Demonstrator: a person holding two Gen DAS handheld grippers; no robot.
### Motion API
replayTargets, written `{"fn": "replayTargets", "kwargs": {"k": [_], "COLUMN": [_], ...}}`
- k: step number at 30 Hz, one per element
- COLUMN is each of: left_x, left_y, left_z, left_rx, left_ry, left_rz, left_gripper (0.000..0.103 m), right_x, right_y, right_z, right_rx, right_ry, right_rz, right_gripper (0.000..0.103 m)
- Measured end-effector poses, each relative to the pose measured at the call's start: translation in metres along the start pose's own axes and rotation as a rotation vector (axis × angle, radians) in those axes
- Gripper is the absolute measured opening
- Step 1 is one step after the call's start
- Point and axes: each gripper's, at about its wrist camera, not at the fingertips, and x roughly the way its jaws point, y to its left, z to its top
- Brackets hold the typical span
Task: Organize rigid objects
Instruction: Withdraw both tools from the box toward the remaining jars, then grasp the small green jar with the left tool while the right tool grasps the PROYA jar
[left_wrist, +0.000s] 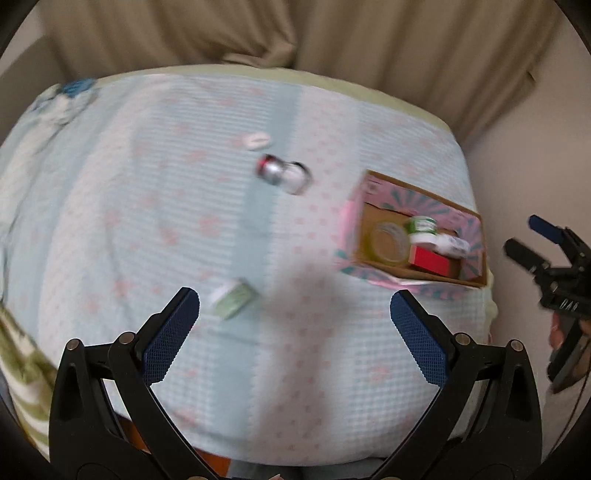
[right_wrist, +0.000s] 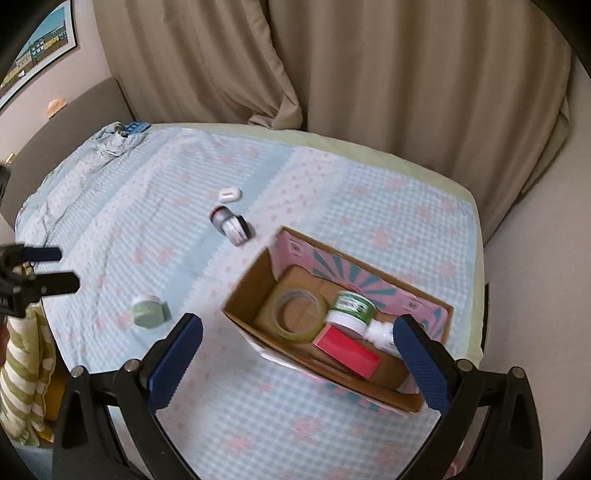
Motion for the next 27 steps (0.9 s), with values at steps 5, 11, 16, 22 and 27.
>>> {"fn": "replayTargets", "kwargs": {"k": [5,11,16,22,27], "left_x": [-0.018,0.007,0.042,0.099,0.147], "left_y": [0.064,0.115,0.127,0.133,0.136], "left_z": [-0.024,-0.049,-0.056,-0.061,-0.067], "left_rx": [-0.131,-0.294,-0.422,-0.589,-0.7], "left_ry": [-0.017,0.057,0.102,0.142,0.18], "left_rz": [0.062,0.04,-0.001,-0.034,-0.039], "left_gripper": [0.103,0.103,0.103,0.103,0.103], "right_x": [-0.005,0.028,0.075,0.142,0.206], "right_y": [0.029,0.057,0.077,0.102,0.12], "right_z": [0.031,0.068,0.095,0.128,0.146], "right_rx": [0.003,-0.008,-0.042,-0.157,-0.302], "right_ry": [-0.034,-0.011,0.052,0.141,0.221], "right_rz": [0.056,0.134,0.183,0.215,0.232], "right_gripper": [0.103,0.103,0.103,0.103,0.103]}}
